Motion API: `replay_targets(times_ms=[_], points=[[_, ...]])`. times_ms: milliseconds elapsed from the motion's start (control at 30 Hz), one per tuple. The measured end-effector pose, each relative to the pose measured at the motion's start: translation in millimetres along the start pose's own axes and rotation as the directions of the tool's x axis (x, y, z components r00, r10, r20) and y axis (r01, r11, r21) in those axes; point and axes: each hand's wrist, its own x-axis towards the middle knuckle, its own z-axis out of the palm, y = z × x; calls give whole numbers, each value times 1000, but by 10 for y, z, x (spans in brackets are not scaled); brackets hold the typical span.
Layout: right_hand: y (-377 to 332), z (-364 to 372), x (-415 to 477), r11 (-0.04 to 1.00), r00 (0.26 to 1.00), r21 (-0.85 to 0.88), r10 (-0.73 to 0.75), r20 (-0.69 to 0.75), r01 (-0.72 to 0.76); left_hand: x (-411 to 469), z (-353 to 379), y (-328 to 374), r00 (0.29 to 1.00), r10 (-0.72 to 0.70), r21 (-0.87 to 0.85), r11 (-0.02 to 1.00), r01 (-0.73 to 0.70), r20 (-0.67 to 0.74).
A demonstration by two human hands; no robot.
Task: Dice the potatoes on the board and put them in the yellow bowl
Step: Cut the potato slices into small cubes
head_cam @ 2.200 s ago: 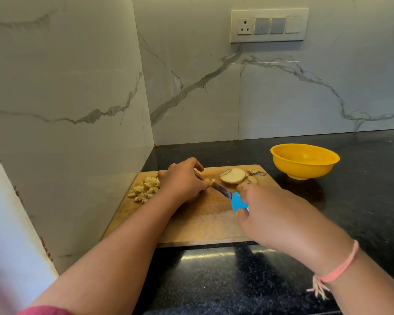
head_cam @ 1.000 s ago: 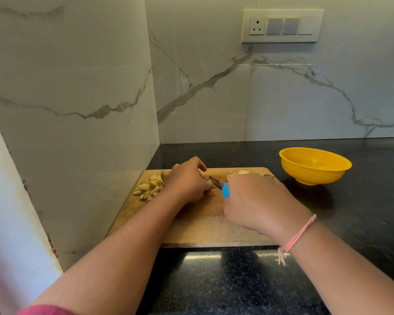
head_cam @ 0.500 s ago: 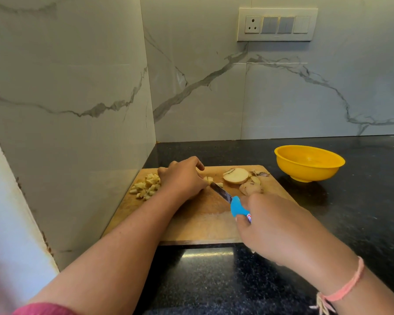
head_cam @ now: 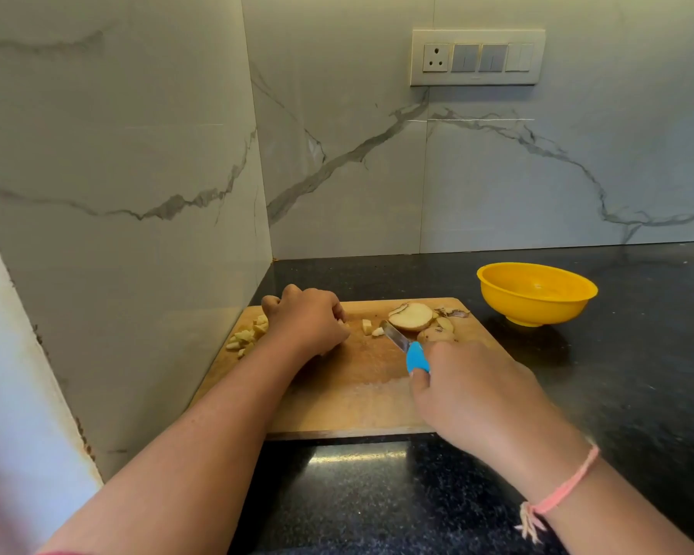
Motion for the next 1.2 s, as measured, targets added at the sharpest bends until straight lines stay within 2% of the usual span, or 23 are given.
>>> replay_targets(times_ms=[133, 333, 600, 800, 900, 1000, 1200], points=[[-163, 68, 139, 999, 998, -18, -27, 49, 27, -1, -39, -27, 999, -36, 32, 999, 36, -4], [-287, 164, 98, 981, 978, -6, -192, -87, 192, 0, -95, -5, 997, -74, -18, 997, 75, 29], [97, -56, 222, 983, 977, 61, -162, -142, 172, -22, -111, 4, 990, -93, -85, 993, 85, -103], [510, -222, 531, 969, 982, 202, -113, -153, 143, -39, -88, 69, 984, 22, -63, 997, -34, -176], [652, -119, 620, 938, 976, 330, -34, -217, 106, -30, -48, 157, 982, 94, -52, 993, -104, -167], [702, -44, 676, 920, 967, 382, 16, -254, 85, -2, 8, 282, 973, 193, -34, 980, -198, -125], [714, -3, 722, 917, 956, 386, 18, -293, 101, 63, 112, 564, 923, 380, -1, 925, -381, 60]])
